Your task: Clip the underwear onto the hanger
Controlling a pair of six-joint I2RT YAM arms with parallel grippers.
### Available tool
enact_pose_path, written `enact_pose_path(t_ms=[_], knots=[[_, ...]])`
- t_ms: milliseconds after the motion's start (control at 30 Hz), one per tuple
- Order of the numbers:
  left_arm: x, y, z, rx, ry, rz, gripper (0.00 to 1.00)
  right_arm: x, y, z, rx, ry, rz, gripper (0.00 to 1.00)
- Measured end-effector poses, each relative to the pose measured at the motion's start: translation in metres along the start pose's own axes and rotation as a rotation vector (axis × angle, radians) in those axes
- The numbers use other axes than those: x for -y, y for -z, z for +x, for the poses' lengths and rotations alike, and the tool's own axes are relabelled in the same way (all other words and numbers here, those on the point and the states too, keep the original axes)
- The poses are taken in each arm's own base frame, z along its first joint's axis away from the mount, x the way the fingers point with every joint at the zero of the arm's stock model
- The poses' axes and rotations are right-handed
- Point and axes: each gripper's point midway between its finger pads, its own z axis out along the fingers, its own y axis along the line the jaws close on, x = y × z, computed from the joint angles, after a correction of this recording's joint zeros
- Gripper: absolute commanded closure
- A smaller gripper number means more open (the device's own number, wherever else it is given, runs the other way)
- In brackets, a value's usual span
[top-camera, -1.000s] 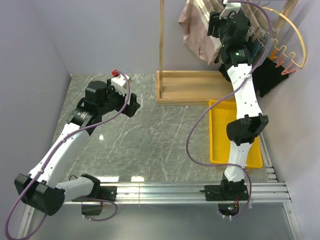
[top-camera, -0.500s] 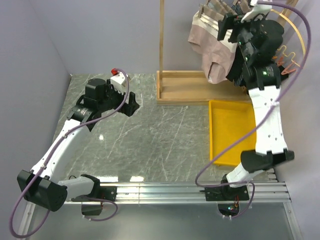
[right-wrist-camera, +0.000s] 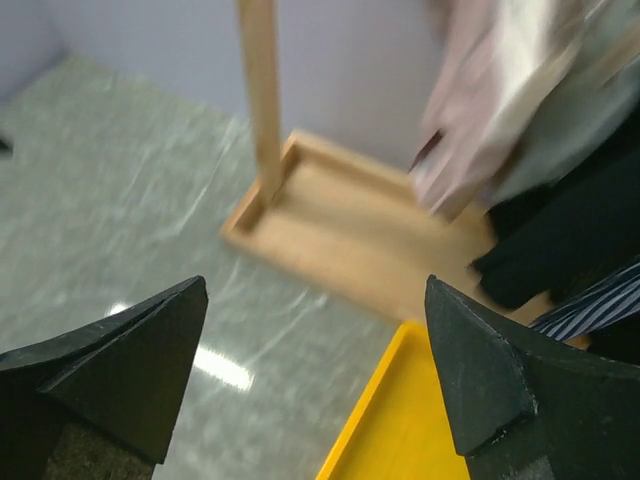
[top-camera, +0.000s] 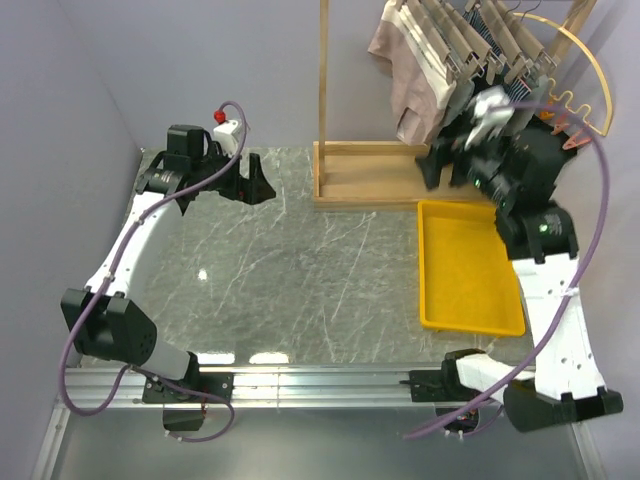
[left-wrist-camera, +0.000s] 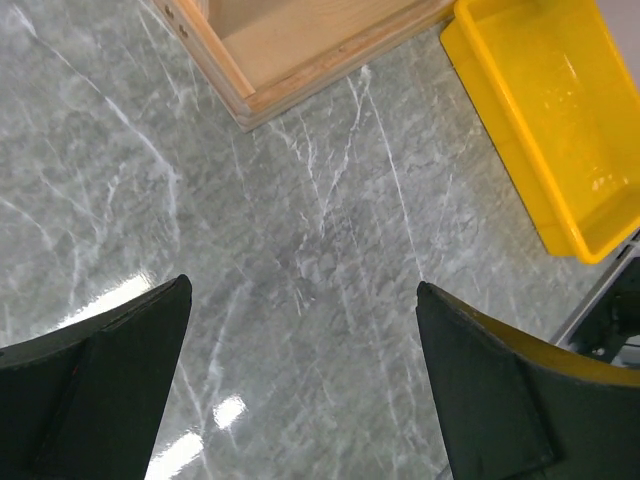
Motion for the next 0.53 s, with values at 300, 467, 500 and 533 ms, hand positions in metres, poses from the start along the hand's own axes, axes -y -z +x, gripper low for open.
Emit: enact_pose_path(t_ms=[300,467,500,533], knots=[[-0.031,-0.017,0.038,-0.052,0.078,-0.057,0.01,-0.047,0.022,0.216,-0.406,-0.147,-0.140,0.04],[-0.055,-0.029,0.110,-0.181,0.149,-0.146,0.01,-0.062,0.042,0.277,-0.505,-0.227,-0.145,0.03],[-0.058,-0.029,0.122,-0.204,0.162,-0.157,0.01,-0.063,0.044,0.278,-0.497,-0.230,-0.143,0.03],[-0.059,-0.030,0.131,-0.216,0.168,-0.160,0.00,-0.064,0.046,0.277,-0.485,-0.231,-0.143,0.02]])
